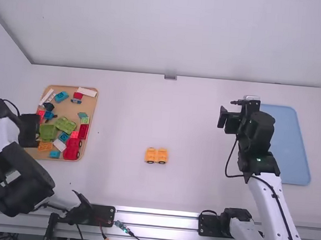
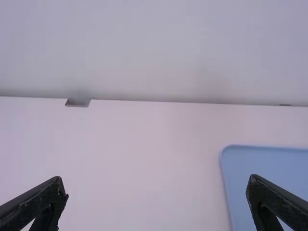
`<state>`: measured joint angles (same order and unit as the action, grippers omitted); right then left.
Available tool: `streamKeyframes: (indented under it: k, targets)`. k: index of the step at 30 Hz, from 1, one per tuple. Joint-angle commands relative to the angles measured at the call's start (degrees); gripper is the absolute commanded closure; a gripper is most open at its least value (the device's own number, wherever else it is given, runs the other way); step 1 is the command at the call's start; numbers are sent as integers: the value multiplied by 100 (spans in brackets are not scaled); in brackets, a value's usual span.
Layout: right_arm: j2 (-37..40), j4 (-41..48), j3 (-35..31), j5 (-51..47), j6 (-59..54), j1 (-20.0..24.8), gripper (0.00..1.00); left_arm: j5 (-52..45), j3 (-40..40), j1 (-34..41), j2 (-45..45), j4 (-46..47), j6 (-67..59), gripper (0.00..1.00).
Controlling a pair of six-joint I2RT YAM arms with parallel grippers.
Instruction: Assemble lego blocks to make yellow taxi
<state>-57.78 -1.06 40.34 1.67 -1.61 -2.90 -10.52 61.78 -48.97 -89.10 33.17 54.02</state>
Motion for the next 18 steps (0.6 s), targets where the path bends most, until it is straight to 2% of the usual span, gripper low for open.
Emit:
streamKeyframes:
  k: [1, 6, 12, 14, 18]
  targets:
    - [68, 9, 170, 85, 31, -15, 1, 125, -232, -13, -136, -79, 957, 28]
    - [68, 2, 170, 175, 11, -15, 1, 269, -144, -24, -422, -118, 1190, 30]
    - [68, 4, 170, 177, 11, -15, 1, 520, 833, -11, -1106, 614, 1208, 30]
    - [68, 7, 170, 175, 11, -15, 1, 619, 1202, -26, -1351, 883, 1239, 32]
    - [68, 7, 170, 175, 13, -15, 1, 719, 1816, -22, -1794, 1141, 1245, 43]
